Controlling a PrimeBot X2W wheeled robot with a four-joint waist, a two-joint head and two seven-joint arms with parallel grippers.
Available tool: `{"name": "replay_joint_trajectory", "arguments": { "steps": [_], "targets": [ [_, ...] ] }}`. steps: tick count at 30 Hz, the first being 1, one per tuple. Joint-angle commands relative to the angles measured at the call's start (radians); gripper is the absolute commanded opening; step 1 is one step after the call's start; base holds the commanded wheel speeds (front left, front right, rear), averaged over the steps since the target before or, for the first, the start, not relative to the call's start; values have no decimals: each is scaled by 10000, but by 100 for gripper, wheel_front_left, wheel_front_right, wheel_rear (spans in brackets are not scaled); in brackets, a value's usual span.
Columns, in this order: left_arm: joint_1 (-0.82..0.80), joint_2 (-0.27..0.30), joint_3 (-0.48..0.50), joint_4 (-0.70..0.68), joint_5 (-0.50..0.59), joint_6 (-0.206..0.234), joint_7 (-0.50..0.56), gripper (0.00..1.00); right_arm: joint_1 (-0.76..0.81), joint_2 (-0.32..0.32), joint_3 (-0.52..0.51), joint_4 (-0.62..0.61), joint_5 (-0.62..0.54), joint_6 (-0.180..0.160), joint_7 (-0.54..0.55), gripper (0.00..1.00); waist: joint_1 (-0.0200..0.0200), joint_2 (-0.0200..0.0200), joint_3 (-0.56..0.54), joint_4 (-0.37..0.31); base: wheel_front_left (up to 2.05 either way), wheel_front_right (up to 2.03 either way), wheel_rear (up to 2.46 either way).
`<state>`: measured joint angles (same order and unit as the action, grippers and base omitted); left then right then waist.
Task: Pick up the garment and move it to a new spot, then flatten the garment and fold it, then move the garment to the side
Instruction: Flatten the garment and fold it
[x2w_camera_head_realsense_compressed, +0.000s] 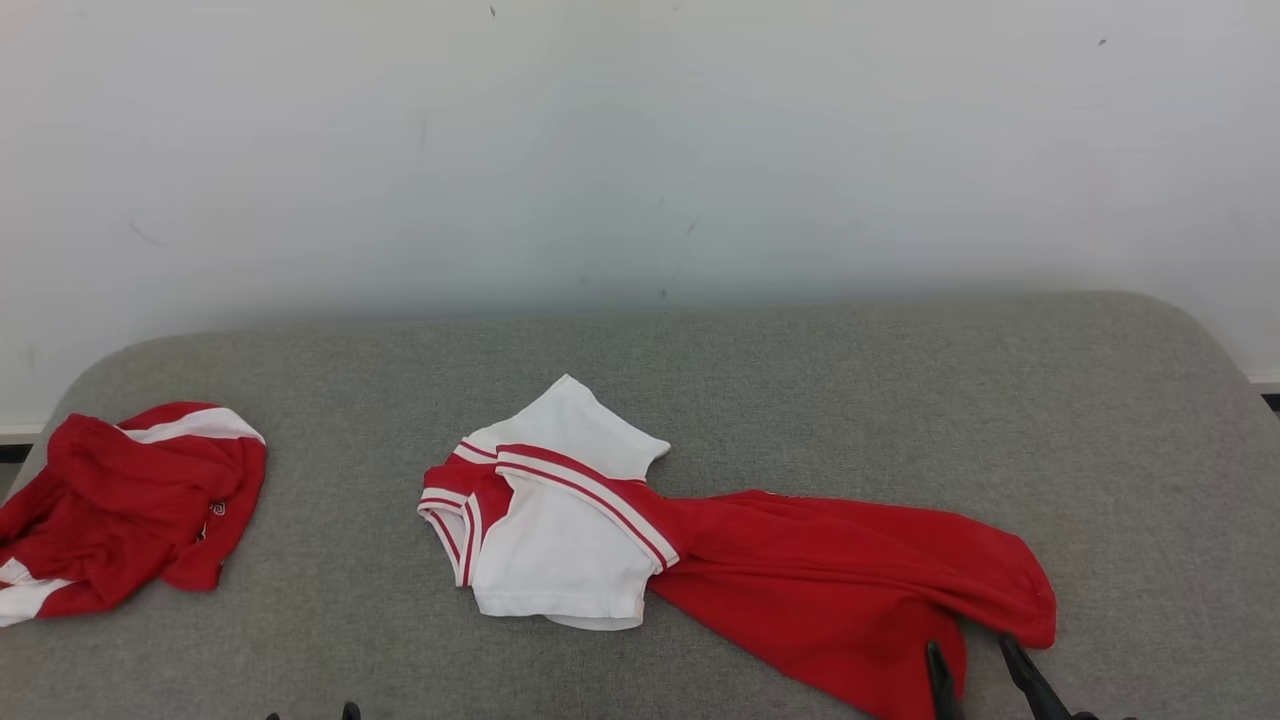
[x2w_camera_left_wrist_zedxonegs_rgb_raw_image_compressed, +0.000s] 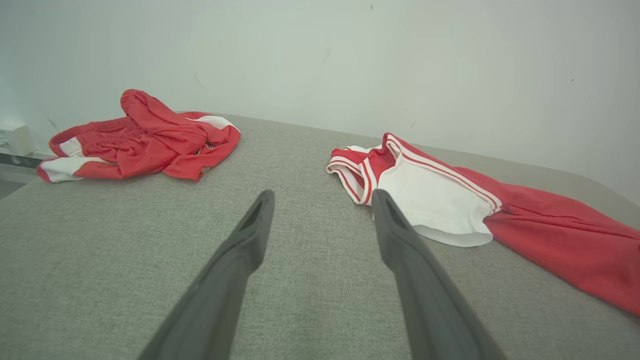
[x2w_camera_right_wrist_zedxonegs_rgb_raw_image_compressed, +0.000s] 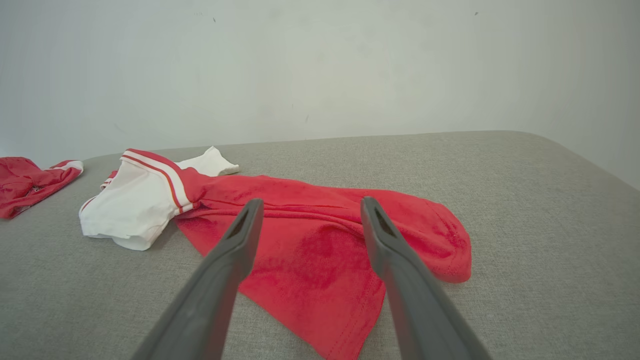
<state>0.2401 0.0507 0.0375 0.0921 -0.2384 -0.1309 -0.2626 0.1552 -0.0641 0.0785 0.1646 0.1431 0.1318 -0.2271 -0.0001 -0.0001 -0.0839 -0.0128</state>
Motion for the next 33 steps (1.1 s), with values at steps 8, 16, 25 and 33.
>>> {"name": "replay_joint_trajectory", "arguments": {
  "steps": [8, 16, 25, 33],
  "targets": [
    [134, -7, 111, -20, 0, 6, -32, 100, 79, 32, -301, -87, 36, -23, -37, 100, 1, 1, -11, -1, 0, 0, 0],
    [22, -7, 60, -64, 47, 6, -32, 100, 20, 72, -300, -113, 71, -23, -55, 100, 1, 1, 132, -45, 0, 0, 0],
    [-141, 26, -39, 21, 59, 6, -32, 100, -72, 94, -358, -84, 62, -23, -109, 100, 1, 1, 290, -45, 0, 0, 0],
    [-592, 26, -304, 191, -342, 6, -32, 100, -205, 110, -467, -64, 105, -23, -112, 100, 1, 1, 417, -45, 0, 0, 0]
  ]
}}
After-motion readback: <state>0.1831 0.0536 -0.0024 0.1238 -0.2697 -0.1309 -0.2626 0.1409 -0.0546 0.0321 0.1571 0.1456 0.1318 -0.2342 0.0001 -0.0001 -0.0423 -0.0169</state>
